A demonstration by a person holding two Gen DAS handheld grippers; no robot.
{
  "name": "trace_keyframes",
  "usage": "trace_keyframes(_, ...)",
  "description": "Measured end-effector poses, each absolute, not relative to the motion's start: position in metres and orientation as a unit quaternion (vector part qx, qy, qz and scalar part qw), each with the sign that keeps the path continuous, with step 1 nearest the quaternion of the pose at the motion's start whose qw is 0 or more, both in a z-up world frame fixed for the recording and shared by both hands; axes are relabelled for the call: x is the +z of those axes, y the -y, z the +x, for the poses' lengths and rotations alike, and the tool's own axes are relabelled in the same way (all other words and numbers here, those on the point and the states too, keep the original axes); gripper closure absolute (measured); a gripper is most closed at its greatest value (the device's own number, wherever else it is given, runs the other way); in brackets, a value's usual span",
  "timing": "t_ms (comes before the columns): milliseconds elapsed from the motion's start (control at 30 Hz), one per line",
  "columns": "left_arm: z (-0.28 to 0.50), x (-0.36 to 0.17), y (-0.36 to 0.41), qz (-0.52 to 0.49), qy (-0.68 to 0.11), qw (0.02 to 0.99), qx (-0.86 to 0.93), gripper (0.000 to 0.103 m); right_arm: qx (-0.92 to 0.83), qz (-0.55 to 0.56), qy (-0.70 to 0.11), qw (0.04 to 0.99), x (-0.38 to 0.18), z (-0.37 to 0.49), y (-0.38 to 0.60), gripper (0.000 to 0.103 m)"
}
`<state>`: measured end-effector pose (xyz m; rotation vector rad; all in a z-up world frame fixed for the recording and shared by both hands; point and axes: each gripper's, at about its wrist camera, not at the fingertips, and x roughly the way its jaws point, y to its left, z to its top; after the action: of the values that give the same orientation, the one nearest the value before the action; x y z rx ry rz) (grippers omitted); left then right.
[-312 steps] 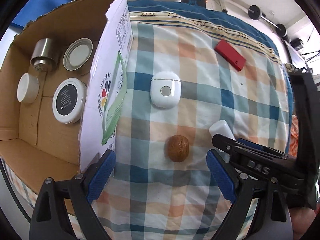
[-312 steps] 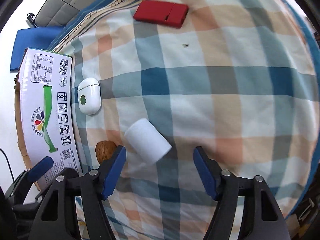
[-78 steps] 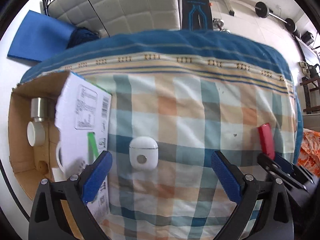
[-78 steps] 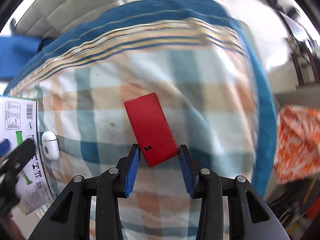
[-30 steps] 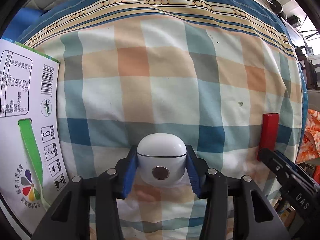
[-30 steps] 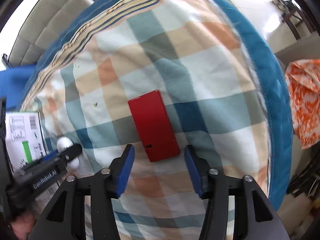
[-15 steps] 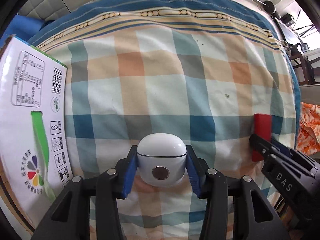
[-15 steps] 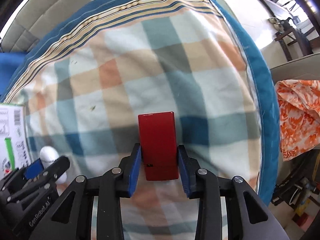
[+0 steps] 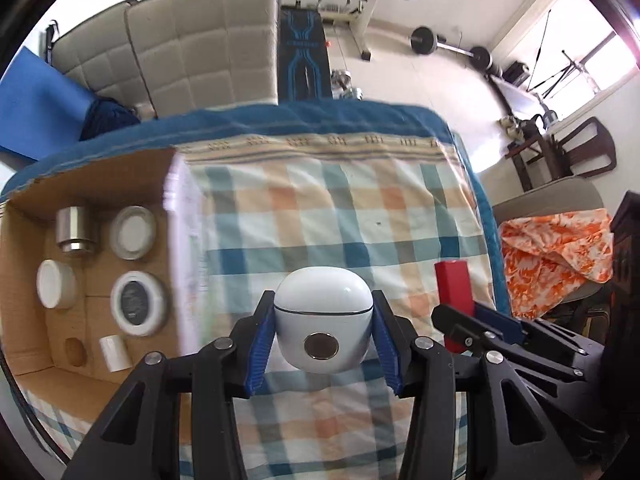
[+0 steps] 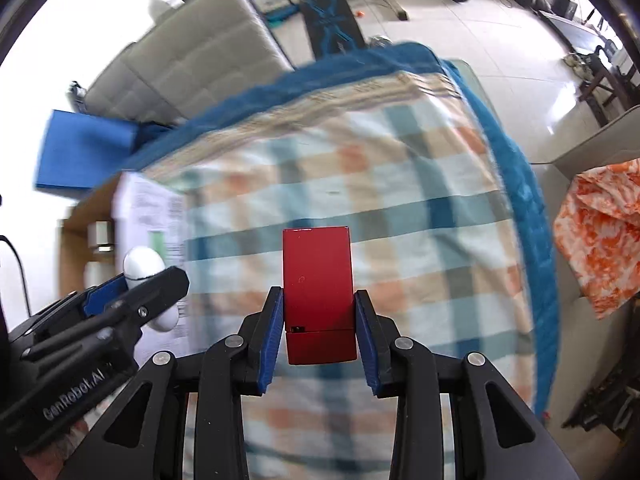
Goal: Organize rigid objects
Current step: 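Lift and carry the earbud case and red case over the box with both tools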
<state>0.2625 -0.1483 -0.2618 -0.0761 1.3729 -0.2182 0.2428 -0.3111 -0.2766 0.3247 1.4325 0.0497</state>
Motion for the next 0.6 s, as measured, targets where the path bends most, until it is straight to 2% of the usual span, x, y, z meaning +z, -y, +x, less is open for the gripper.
trace_keyframes(167,0.261,-0.226,0.063,-0.048,-0.621,0.778,-0.078,0.06,0.072,0.169,-0.645,0.741,-0.245,0.229,0.248,0.067)
trace_keyframes(267,0.261,-0.227,0.016,-0.042,-0.621,0.781,-0.053,0.06,0.101,0.172,-0.649,0.734,-0.243,0.226,0.194,0.067)
trace_keyframes(400,0.264,-0.246,-0.045,-0.06,-0.639,0.767,-0.031,0.06,0.12,0.157,-0.664,0.721,-0.258,0.228,0.124,0.067)
trace_keyframes(600,0.276,-0.299,-0.098,-0.074,-0.678,0.73,-0.029,0.06,0.093,0.121,-0.7,0.698,-0.303,0.233,0.053,0.067)
